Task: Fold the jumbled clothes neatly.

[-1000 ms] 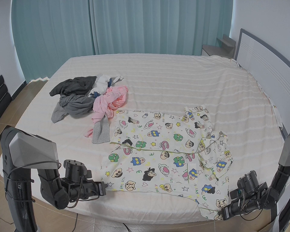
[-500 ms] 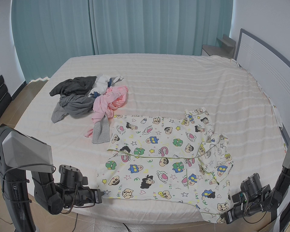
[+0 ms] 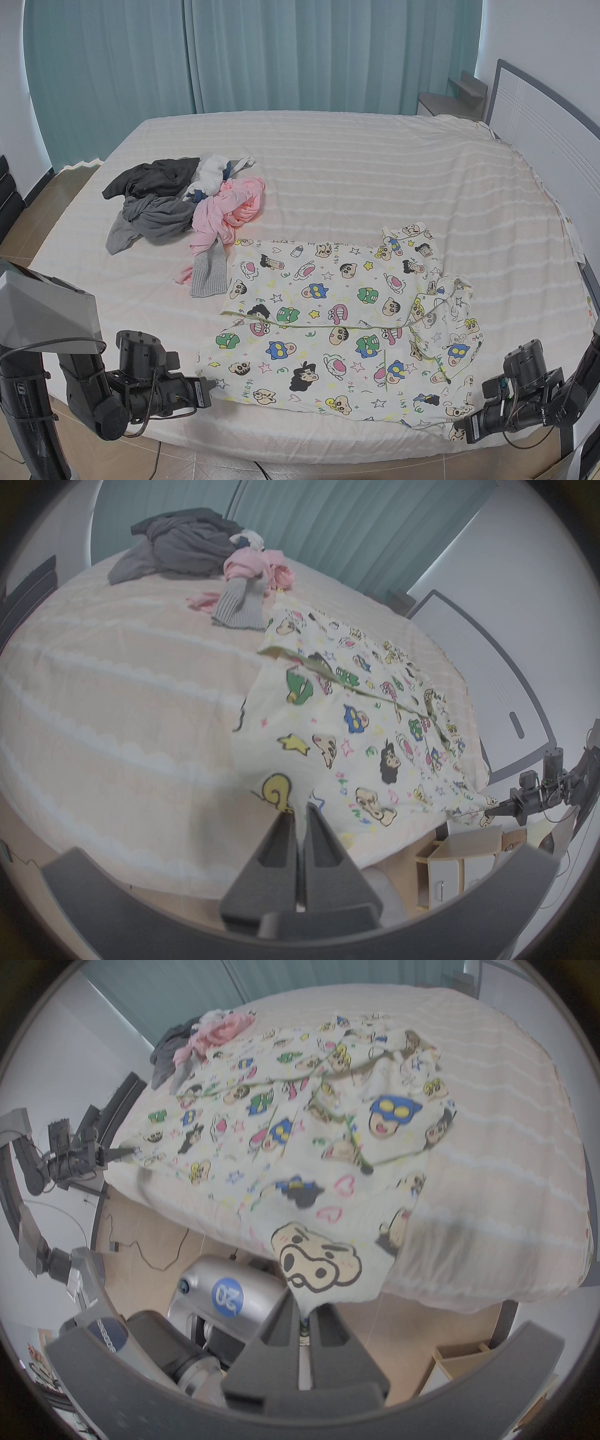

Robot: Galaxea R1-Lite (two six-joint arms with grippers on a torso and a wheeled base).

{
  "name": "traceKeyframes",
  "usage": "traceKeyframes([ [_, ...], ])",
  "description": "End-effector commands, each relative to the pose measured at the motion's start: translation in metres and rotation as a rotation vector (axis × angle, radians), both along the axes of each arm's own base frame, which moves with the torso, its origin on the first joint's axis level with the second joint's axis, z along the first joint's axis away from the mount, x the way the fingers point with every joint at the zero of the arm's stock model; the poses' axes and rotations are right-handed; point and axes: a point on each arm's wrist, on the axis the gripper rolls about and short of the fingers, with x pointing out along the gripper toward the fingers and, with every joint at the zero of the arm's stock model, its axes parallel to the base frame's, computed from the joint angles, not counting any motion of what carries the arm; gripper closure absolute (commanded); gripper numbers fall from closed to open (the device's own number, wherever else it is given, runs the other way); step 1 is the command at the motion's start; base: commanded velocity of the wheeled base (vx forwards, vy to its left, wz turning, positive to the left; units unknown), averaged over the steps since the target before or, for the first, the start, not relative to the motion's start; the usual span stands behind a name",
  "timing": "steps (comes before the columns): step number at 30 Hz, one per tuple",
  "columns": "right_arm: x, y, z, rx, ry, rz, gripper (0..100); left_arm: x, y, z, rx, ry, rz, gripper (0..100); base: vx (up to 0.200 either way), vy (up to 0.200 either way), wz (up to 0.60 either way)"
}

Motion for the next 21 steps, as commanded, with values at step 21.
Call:
traceKeyframes([
  [21,0.118,-0.026,0.021,0.061,-0.262,-0.205,100,0.105,-0.036,0.019,-0.047,-0.174,0.166,100,0.0,0.0,0.0],
])
